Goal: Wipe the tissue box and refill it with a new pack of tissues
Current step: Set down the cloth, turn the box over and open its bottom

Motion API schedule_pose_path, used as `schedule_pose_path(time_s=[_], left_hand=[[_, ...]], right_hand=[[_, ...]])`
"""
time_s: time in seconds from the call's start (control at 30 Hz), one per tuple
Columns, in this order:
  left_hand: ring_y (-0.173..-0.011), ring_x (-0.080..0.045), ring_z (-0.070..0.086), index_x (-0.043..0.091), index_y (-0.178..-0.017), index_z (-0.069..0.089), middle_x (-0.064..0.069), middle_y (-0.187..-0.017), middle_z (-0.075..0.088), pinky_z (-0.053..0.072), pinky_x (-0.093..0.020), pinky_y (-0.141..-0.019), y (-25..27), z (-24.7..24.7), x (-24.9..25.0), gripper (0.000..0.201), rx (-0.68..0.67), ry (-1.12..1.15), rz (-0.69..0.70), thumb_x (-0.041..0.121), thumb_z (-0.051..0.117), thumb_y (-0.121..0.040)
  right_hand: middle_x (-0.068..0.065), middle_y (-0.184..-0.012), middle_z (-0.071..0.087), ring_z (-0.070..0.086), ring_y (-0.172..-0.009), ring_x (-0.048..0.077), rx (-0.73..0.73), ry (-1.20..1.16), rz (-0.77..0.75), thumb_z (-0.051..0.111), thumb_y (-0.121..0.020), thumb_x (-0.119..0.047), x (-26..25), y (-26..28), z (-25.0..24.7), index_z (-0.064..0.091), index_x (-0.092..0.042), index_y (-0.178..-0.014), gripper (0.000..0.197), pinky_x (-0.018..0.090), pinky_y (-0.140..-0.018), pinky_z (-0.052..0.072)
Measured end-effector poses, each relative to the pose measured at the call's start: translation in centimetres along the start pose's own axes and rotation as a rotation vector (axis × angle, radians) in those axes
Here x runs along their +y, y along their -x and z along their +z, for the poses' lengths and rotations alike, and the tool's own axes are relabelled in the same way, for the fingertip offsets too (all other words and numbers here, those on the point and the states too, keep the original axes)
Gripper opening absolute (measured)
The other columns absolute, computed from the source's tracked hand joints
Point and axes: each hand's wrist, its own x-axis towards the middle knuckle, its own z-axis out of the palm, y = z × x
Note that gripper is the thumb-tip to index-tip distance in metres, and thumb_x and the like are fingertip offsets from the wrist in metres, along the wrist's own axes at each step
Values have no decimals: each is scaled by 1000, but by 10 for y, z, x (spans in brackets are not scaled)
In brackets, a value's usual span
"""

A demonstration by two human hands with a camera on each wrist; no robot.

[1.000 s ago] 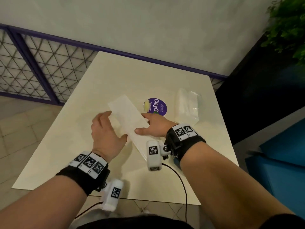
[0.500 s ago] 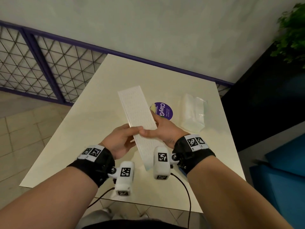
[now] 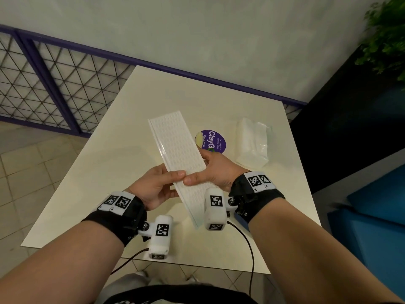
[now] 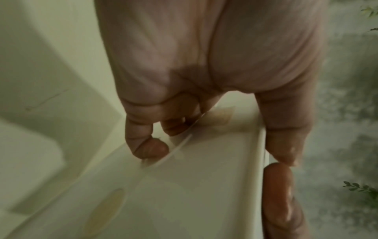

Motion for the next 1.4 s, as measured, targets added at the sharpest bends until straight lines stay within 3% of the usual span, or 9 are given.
schedule_pose_path(time_s=[0.2, 0.43, 0.57, 0.67, 0.83, 1.0, 1.1, 1.2, 1.4], left_hand=[[-62, -17, 53, 17, -78, 59, -1, -59, 51, 55, -28, -63, 0, -10, -12, 28, 164, 142, 22, 16, 82, -62], [-97, -22, 68, 5, -110, 66, -8, -98, 72, 56, -39, -81, -4, -17, -13, 39, 371, 138, -39, 27, 72, -78], [-93, -29, 68, 2, -101, 65, -14, -102, 71, 57, -41, -80, -4, -29, -21, 26, 640, 89, -110, 22, 70, -85], [-83, -34, 67, 3, -92, 65, -15, -91, 69, 58, -50, -78, -2, -32, -28, 32, 740, 12, -222, 32, 75, -80], [-75, -31, 64, 1, -97, 65, -17, -84, 65, 57, -52, -82, 3, -29, -37, 34, 604, -74, -383, 33, 68, -87], [-65, -22, 65, 2, -86, 66, -8, -76, 69, 54, -31, -62, 13, -34, -28, 34, 463, -549, -346, 36, 64, -88], [-102, -15, 61, 31, -101, 60, 10, -110, 63, 44, -27, -80, 22, -49, -23, 30, 407, -1208, -130, 56, 56, -85], [-145, -22, 16, 52, -139, 29, 10, -156, 18, 21, -46, -112, 25, -61, -28, 66, 290, -1628, -100, 67, 49, -78], [-148, -26, -9, 52, -146, -6, 1, -162, -6, 11, -55, -112, 23, -66, -42, 87, 172, -1813, -227, 73, 43, -77]], right_hand=[[1, -116, 71, 67, -109, 19, 108, -17, 36, 87, -62, -4, 7, 4, -18, 57, -23, -129, 76, 43, -95, 53], [-5, -138, 54, 52, -123, 13, 250, 347, 54, 88, -62, -28, -4, -10, -39, 21, -37, -150, 111, 37, -110, 40], [3, -147, 43, 46, -127, 20, 385, 551, 54, 71, -76, -23, -25, -28, -56, 20, -24, -151, 91, 26, -100, 39], [7, -138, 46, 50, -121, 25, 435, 788, 101, 70, -75, -28, -32, -50, -59, 27, -21, -146, 83, 37, -102, 42], [7, -136, 39, 50, -122, 26, 451, 1177, 262, 60, -81, -12, -28, -90, -54, 24, -33, -148, 79, 60, -115, 16], [6, -140, 35, 35, -133, 26, 364, 1254, 400, 56, -81, 1, -17, -118, -51, 20, -31, -149, 84, 60, -113, 23], [6, -140, 34, 33, -132, 28, 328, 1253, 380, 56, -79, 1, -10, -130, -51, 18, -35, -148, 87, 59, -111, 28], [6, -145, 30, 27, -137, 29, 339, 1262, 394, 59, -79, 0, -4, -141, -49, 16, -35, -149, 90, 60, -111, 27], [2, -151, 25, 25, -139, 28, 309, 1251, 342, 55, -79, -2, 5, -148, -44, 11, -34, -151, 90, 57, -115, 24]])
